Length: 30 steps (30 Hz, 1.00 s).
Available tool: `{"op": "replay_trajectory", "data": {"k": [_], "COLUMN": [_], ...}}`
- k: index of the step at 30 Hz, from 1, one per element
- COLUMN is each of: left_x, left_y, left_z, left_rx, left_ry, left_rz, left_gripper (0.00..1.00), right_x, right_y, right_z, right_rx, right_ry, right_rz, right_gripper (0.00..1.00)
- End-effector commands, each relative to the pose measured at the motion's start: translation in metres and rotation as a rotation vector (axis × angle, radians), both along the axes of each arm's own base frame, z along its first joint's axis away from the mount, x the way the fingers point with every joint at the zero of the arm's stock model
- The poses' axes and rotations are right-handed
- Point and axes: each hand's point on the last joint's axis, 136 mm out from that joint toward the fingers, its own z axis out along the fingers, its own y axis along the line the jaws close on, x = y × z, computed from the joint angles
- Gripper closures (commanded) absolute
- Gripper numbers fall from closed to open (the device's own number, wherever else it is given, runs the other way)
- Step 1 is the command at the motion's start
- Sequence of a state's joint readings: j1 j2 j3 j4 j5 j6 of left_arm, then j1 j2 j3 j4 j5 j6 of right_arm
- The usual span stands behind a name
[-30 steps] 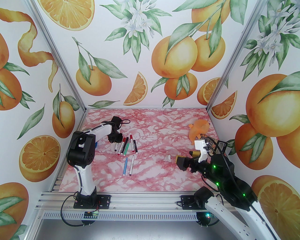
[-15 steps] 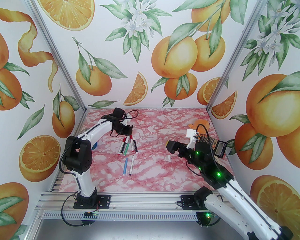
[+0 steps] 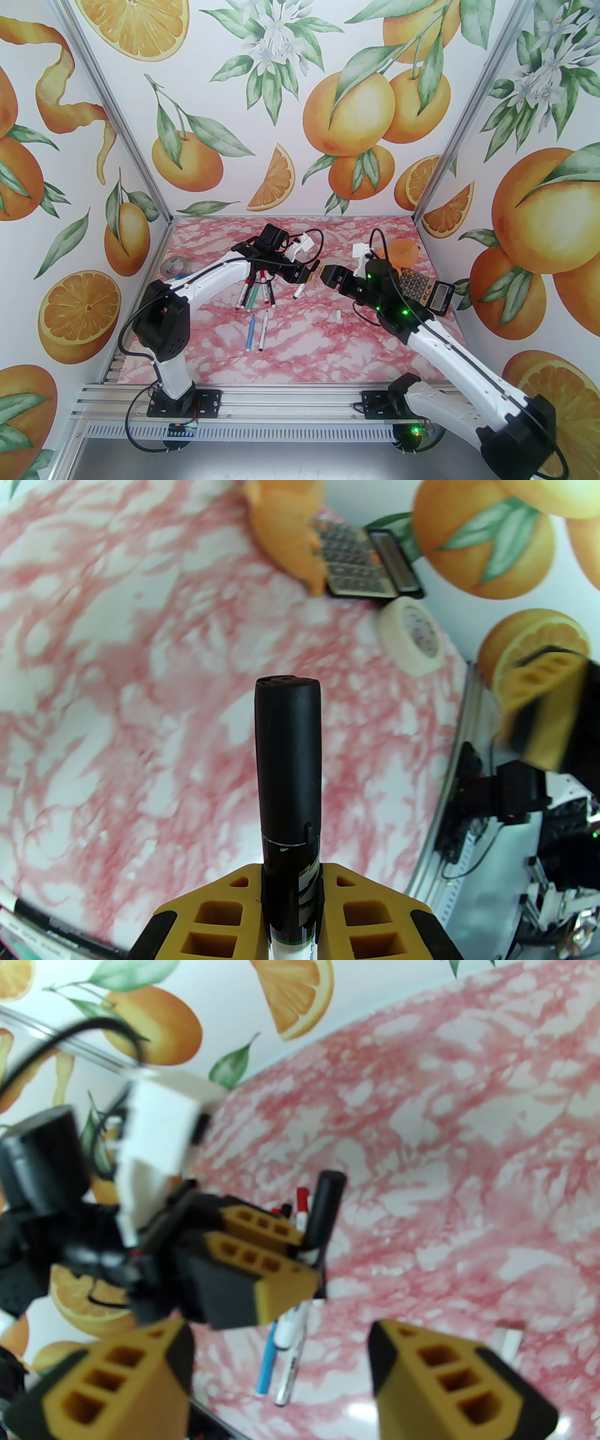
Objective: Open the pen caps
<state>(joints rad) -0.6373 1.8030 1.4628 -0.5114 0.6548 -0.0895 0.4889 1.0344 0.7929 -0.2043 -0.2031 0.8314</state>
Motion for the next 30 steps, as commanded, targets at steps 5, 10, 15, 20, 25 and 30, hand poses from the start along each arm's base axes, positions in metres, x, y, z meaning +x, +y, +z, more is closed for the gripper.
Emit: {"op": "replay_trajectory", "data": {"k": [5, 10, 15, 20, 25, 30], "left_x": [-0.031, -0.043, -0.052, -0.057, -0.06, -0.061], "left_y": [-0.021, -0.027, -0.032, -0.035, -0.036, -0.036], "left_z": [0.031, 0.033, 0.035, 0.037, 0.039, 0.042], "left_rx": [-0.121, -0.133, -0.152, -0.175, -0.179, -0.184], "left_ry": [-0.053, -0.053, -0.052, -0.05, -0.06, -0.067], "left_rz": [-0.132, -0.171, -0.202, -0.225, -0.231, -0.232], "left_gripper": [0.82, 0.82, 0.82, 0.82, 0.82, 0.82], "right_x": [0.016, 0.023, 0.027, 0.028, 0.028, 0.028], "right_y": [-0.002, -0.012, -0.014, -0.013, -0.01, -0.006], "right_z": [0.022, 0.017, 0.012, 0.008, 0.0, -0.007], "right_rx": [0.064, 0.095, 0.107, 0.108, 0.11, 0.111], "right_ry": [-0.035, -0.028, -0.01, -0.004, 0.015, 0.035], "right_rz": [-0.064, -0.119, -0.124, -0.118, -0.107, -0.092], "right_gripper": [0.42, 0.46, 0.49, 0.5, 0.52, 0.53]}}
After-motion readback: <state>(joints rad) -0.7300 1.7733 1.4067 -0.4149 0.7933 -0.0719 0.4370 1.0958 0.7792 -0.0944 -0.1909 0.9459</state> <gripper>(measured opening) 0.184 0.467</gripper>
